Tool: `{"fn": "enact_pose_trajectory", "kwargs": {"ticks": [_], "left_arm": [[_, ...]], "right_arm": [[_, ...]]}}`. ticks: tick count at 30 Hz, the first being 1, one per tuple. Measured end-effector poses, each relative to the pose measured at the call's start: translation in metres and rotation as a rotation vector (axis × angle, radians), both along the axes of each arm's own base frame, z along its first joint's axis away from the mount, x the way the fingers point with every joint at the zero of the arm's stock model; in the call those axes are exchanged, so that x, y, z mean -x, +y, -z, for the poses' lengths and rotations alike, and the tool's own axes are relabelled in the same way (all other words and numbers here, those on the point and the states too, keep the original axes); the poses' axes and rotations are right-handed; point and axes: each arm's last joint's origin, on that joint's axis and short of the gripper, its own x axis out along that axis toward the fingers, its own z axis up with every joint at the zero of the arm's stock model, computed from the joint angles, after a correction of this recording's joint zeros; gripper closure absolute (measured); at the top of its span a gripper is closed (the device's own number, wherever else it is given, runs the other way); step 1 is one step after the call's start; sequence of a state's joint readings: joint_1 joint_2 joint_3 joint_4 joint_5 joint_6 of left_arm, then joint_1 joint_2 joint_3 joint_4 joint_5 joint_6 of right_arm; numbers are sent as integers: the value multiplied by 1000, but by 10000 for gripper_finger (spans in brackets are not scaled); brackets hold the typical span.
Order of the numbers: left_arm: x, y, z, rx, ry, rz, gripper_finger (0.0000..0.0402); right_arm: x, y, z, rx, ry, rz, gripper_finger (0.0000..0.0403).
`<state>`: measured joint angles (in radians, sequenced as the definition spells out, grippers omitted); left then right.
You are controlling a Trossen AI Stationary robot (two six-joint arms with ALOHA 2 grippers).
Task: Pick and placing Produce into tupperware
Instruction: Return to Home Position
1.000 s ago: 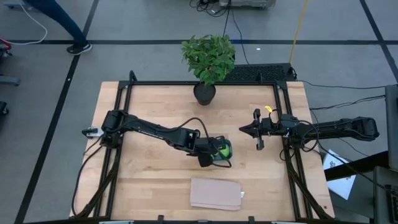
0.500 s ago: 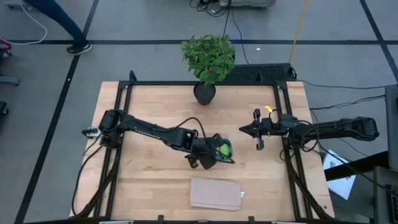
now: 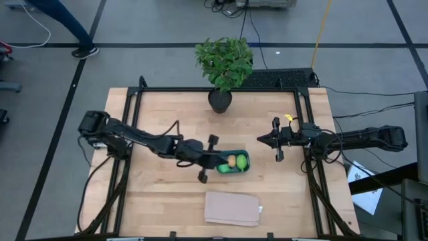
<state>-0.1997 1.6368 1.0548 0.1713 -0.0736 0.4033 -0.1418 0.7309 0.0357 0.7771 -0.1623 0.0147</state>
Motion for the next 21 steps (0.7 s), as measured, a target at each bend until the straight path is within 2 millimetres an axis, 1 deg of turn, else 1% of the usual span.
{"fn": "enact_pose_trajectory", "kwargs": {"ticks": [2,5,10,13,15,17,19,21], "left_arm": [[6,2,15,55,-31,-44,402],[14,4,30,145,-99,-86,402],[30,6,53,203,-157,-214,402],[41,6,66,247,-152,-269,402],[48,5,80,259,-141,-321,402],[55,3,89,271,-140,-347,402],[57,-1,94,302,-151,-352,402],[60,-4,103,296,-137,-376,402]], "right_arm": [[0,0,0,0,-3,0,403],[0,0,0,0,-3,0,403],[0,0,0,0,-2,1,403],[0,0,0,0,-2,0,403],[0,0,0,0,-2,0,403],[0,0,0,0,2,0,403],[0,0,1,-1,7,0,403],[0,0,1,-4,7,0,403]]}}
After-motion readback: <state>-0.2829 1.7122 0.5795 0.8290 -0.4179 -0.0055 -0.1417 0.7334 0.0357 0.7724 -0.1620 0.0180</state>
